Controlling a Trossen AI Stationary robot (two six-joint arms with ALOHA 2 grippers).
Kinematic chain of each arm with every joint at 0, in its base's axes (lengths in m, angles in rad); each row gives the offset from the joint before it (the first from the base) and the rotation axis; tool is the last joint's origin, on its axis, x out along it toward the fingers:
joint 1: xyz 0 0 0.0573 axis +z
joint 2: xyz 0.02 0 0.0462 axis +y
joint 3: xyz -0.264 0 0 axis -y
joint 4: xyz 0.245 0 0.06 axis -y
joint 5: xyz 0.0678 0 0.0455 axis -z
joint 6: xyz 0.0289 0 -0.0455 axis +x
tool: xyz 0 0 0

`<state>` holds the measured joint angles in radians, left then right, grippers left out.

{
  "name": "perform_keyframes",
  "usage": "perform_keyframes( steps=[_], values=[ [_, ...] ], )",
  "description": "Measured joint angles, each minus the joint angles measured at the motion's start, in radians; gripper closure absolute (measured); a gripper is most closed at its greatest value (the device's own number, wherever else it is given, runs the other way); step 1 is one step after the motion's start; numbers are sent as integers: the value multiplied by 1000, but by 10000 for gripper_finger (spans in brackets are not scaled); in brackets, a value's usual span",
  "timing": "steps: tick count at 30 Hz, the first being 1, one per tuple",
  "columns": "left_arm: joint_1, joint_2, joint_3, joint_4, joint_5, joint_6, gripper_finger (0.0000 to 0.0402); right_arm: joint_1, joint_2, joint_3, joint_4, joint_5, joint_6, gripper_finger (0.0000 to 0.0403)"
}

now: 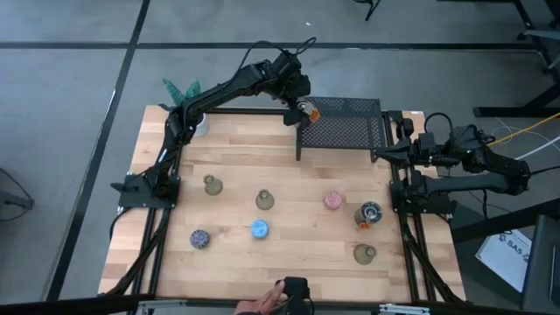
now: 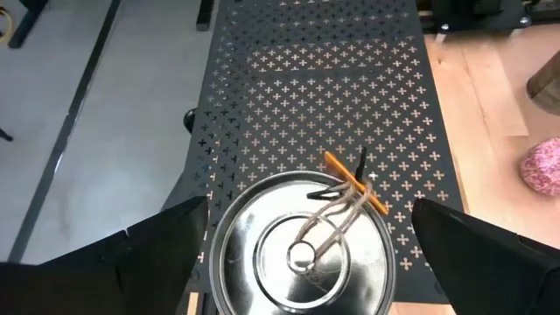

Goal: Pick & Place candle stick holders
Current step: Put the top silver scented candle on the shelf

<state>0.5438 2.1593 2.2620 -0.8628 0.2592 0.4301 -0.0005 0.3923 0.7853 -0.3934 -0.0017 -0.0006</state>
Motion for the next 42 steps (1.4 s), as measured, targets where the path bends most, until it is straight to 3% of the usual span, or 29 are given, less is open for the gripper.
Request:
perform_keyframes(
  steps=[6,13,27,42],
  values=[
    [-5,-1,31,15,-16,18,2,0,0,0,0,0,0,396],
    [-5,-21,91,-88,-152,-14,21,0,0,0,0,0,0,396],
    [22,-36,37,-222,-182,-114,174,0,0,0,0,0,0,396],
    [34,-32,-28,-211,-177,-101,334,0,0,0,0,0,0,396]
  ],
)
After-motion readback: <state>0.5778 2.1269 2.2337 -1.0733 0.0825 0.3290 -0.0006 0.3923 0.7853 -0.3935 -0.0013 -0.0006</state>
